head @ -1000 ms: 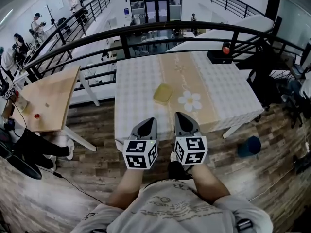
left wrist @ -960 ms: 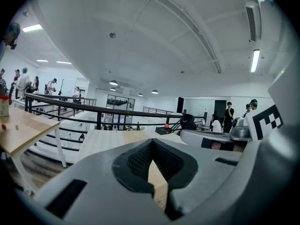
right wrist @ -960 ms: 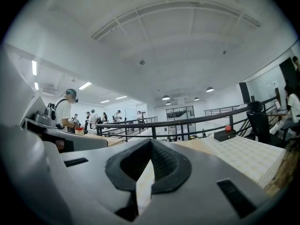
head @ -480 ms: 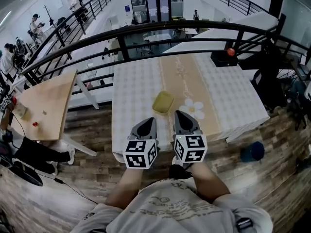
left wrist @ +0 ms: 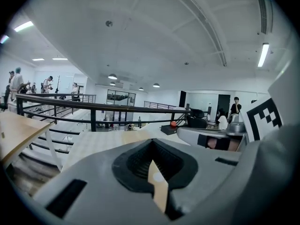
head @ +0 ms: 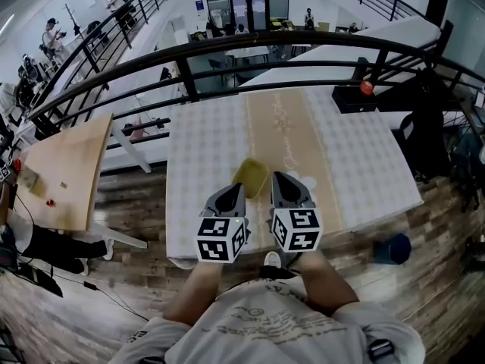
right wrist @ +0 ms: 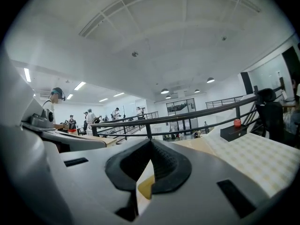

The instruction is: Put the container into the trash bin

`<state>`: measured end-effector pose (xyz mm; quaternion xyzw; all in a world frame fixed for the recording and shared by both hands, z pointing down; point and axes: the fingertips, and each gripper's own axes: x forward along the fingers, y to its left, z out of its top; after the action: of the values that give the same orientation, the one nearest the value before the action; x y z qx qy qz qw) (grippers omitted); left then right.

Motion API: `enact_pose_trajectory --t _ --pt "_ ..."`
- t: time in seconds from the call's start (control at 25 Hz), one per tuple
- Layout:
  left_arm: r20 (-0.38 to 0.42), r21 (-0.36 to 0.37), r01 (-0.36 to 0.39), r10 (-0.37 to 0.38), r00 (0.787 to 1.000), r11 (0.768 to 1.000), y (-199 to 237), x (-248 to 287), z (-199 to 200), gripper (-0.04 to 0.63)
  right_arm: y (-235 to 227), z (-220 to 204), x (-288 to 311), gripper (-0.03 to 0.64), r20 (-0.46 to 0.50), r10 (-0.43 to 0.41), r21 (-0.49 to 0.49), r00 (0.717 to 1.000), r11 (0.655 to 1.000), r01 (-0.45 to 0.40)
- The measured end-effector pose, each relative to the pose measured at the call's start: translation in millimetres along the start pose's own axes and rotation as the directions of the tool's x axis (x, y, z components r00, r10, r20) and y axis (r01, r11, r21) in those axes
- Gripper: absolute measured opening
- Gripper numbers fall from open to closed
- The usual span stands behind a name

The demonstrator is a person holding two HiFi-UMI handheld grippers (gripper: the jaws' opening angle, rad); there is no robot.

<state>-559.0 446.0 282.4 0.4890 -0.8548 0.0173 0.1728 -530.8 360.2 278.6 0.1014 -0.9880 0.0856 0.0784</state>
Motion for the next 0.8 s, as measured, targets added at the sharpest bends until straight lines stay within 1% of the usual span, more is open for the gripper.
enact_pose_trajectory --t 0.24,0.36,0.44,0.6,0.68,0.8 --pt "-0.026 -0.021 -0.019 0.019 0.999 1.000 12.8 43.5 12.5 0.005 -25.4 12.3 42.3 0.003 -0.008 0.043 -0.005 0.999 0.999 -0.043" --pt "-0.023 -0.029 -0.035 0.034 0.999 0.999 17.6 56.7 18.3 0.005 -33.3 15.8 56.2 0.003 -0.021 0.056 -0.007 0.998 0.998 -0.057" --pt "-0.035 -0.026 -0.038 0.037 0.999 0.999 20.1 65.0 16.2 0.005 -35.6 14.7 63.8 0.002 -0.029 0.063 -0.012 0.998 0.998 -0.064" --pt "-0.105 0.007 -0.022 0.023 0.994 1.000 25.3 80.5 1.1 0.005 -38.2 4.4 74.7 0.003 -0.055 0.058 -0.012 0.997 0.998 -0.059" --pt "-0.128 0.007 -0.010 0.011 0.992 1.000 28.7 84.5 -4.6 0.005 -40.1 -1.5 76.2 0.003 -0.068 0.041 -0.021 0.997 0.999 -0.043" --pt "-0.153 0.001 0.010 -0.010 0.988 1.000 35.4 92.1 -13.0 0.005 -46.0 -9.2 77.0 0.003 -0.083 0.012 -0.009 0.996 1.000 -0.013"
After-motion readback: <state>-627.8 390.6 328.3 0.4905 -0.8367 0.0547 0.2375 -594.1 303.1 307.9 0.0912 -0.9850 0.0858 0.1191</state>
